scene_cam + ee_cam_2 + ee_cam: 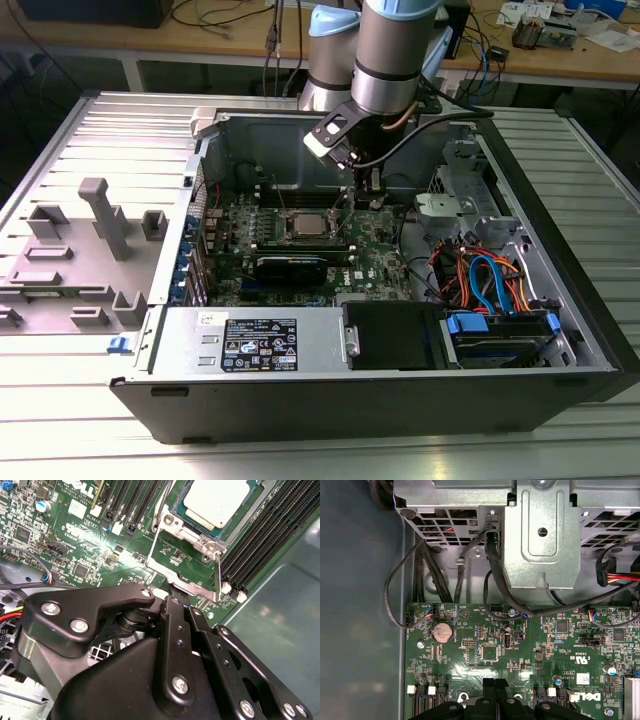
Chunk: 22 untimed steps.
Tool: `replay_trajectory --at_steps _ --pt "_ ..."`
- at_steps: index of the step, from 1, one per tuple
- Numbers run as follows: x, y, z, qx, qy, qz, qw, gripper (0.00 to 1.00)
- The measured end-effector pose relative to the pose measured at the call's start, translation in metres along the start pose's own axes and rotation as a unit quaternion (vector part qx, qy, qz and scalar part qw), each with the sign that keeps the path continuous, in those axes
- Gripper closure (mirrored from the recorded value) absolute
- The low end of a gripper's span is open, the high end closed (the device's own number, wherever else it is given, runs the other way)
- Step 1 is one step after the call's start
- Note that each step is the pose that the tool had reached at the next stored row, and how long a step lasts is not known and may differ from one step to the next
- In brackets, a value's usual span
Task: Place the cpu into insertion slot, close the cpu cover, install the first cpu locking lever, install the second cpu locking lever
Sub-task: 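Close the cpu cover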
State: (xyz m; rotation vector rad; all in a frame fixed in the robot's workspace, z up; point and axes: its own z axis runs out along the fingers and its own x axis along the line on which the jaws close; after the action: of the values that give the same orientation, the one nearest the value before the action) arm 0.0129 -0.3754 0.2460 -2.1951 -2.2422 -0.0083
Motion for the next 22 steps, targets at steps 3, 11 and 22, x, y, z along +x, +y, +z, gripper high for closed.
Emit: replay_trajectory --at_steps 3,11,22 --pt "0.0002 -0.0117 0.0000 0.0000 0.0000 0.000 1.0000 0.89" --pt "0.0003 -0.0148 0.0000 0.0000 0.0000 0.000 1.0000 0.89" --pt "0.0004 -0.0170 0.0000 0.0000 0.0000 0.000 1.0000 0.89"
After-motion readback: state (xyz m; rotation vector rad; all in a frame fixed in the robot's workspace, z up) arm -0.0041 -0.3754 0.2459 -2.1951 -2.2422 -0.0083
